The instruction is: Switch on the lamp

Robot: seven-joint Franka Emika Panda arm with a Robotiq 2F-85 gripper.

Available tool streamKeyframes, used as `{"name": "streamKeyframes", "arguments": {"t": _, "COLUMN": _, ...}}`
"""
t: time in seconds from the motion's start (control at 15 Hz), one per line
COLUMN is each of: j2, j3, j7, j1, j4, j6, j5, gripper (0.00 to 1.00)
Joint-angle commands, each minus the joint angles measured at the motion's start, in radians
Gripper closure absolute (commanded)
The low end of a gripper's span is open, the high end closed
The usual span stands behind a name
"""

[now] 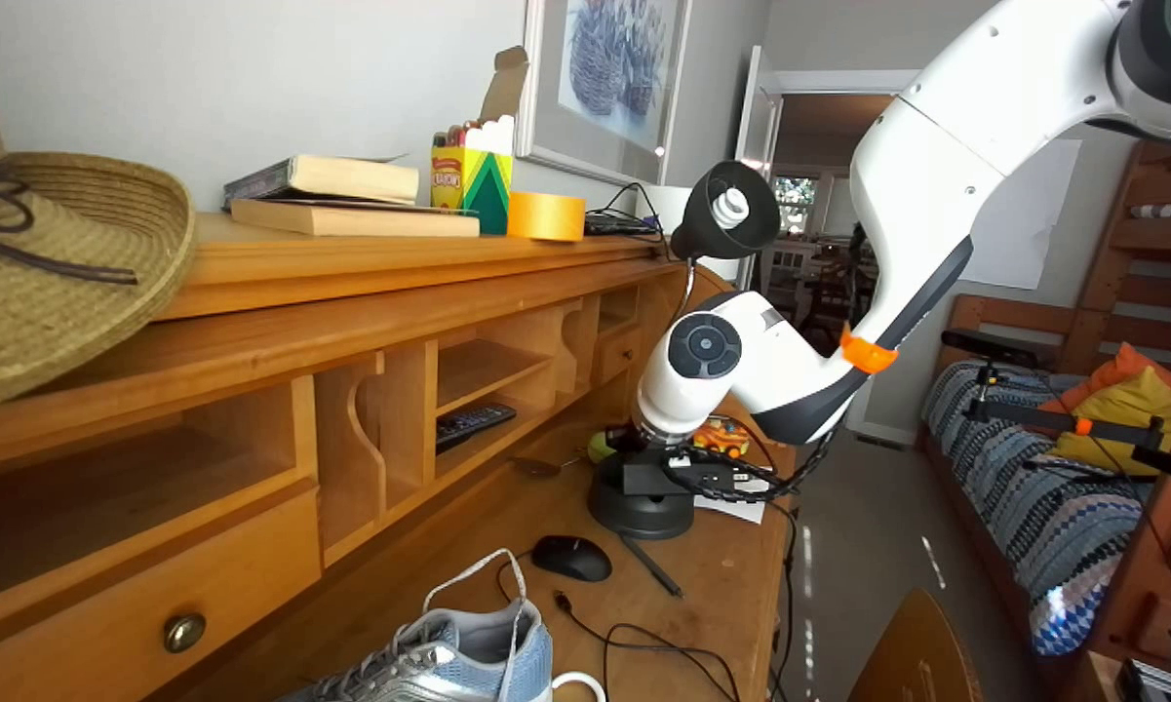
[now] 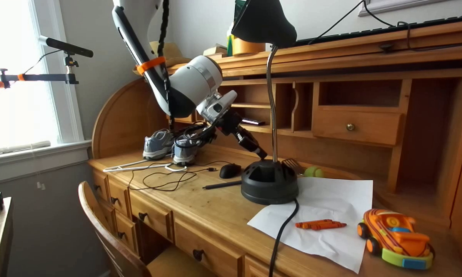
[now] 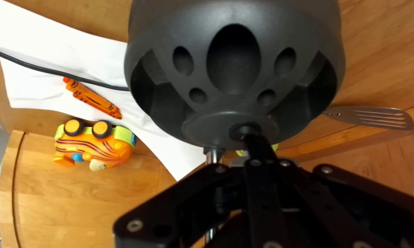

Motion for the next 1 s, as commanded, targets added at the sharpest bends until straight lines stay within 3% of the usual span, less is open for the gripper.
{"name": "streamKeyframes", "arguments": {"t": 0.0, "j2": -0.007, "j3": -0.015, "j7": -0.065, "j1": 0.018, "j4": -0.031, "j6": -0.001, "j5": 0.060, "gripper": 1.00}}
{"name": "streamKeyframes", "arguments": {"t": 0.47, "j2": -0.011, "j3": -0.028, "j7": -0.179, "j1": 0.037, "j4": -0.040, "j6": -0.001, "j5": 0.157, "gripper": 1.00}}
{"name": "streamKeyframes", "arguments": {"t": 0.93, "j2": -0.088, "j3": -0.011, "j7": -0.099, "j1": 0.023, "j4": -0.086, "j6": 0.019, "j5": 0.078, "gripper": 1.00}}
